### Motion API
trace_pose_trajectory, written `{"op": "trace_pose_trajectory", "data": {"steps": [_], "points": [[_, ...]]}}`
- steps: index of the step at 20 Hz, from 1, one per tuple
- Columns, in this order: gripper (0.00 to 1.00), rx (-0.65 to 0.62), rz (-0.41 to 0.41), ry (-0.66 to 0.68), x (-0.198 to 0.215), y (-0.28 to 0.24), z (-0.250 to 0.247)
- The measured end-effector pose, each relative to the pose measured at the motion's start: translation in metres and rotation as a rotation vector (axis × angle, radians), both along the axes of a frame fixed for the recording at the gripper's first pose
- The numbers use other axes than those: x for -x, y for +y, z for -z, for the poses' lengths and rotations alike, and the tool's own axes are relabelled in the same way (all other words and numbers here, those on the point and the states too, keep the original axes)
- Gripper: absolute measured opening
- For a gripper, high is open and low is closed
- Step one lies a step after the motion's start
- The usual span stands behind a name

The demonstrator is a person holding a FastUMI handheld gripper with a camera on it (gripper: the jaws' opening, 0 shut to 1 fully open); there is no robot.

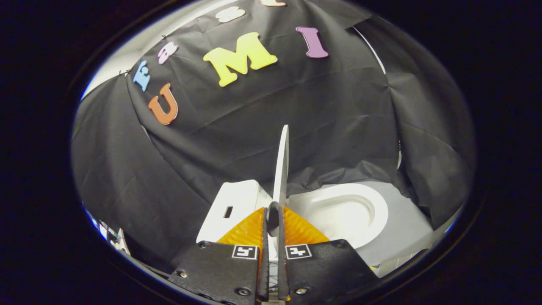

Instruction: Open the toilet lid.

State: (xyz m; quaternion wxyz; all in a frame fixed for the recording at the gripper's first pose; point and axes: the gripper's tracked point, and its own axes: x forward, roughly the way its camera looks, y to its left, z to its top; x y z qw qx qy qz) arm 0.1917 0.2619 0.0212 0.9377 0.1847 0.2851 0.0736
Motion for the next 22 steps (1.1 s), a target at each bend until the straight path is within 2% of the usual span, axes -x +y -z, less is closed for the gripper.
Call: {"op": "trace_pose_trajectory", "data": {"steps": [13,22], "points": [[0.11,0.097,-0.097,-0.032,-0.011,0.08,-0.021],[0.12,0.08,-0.16,-0.047,-0.011,0.12,-0.021]]}}
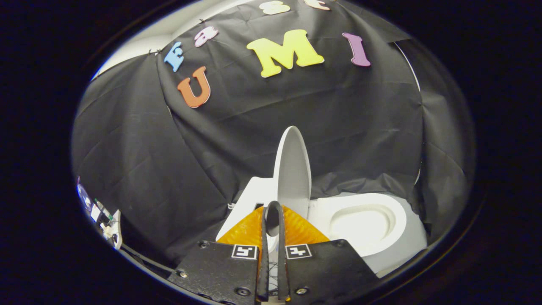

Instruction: Open the toilet lid.

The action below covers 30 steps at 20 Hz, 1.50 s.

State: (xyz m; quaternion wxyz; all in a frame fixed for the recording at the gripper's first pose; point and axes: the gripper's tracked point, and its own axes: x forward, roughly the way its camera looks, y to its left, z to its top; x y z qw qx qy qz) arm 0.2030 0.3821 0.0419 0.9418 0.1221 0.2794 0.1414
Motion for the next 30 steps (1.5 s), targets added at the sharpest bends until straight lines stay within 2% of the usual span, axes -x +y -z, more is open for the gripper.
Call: {"op": "trace_pose_trajectory", "data": {"steps": [20,30], "points": [[0.12,-0.055,-0.127,-0.021,-0.005,0.082,0.015],[0.12,-0.026,-0.179,-0.043,-0.008,0.107,0.022]]}}
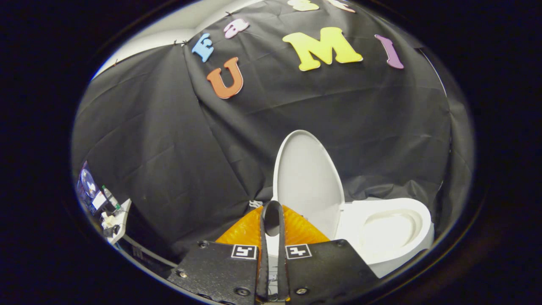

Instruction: Open the toilet lid.

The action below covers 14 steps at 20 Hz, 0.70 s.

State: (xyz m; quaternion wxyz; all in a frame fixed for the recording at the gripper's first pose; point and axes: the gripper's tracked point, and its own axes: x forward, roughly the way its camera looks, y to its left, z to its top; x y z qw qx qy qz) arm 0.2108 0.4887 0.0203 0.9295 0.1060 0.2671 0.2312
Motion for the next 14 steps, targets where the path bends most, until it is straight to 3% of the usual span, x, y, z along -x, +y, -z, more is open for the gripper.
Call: {"op": "trace_pose_trajectory", "data": {"steps": [14], "points": [[0.12,0.037,-0.022,-0.035,0.001,-0.003,0.001]]}}
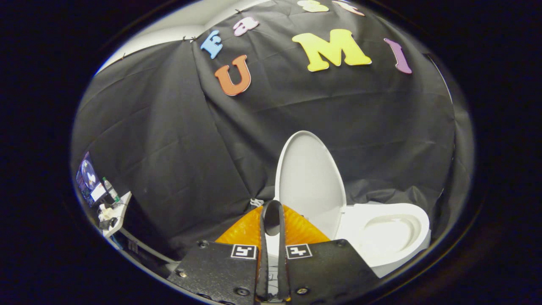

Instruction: Open the toilet lid.

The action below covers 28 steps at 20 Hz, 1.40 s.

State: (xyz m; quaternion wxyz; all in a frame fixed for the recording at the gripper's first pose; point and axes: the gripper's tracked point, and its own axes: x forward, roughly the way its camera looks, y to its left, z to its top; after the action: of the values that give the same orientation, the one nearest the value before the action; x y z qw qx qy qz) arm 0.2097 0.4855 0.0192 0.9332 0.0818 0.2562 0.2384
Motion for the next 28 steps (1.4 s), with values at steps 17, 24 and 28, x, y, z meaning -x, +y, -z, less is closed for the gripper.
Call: {"op": "trace_pose_trajectory", "data": {"steps": [17,24,28], "points": [[0.77,0.075,-0.061,-0.07,0.04,-0.044,0.049],[0.81,0.093,0.041,-0.135,0.044,-0.125,0.042],[0.81,0.104,0.091,-0.184,0.06,-0.174,0.033]]}}
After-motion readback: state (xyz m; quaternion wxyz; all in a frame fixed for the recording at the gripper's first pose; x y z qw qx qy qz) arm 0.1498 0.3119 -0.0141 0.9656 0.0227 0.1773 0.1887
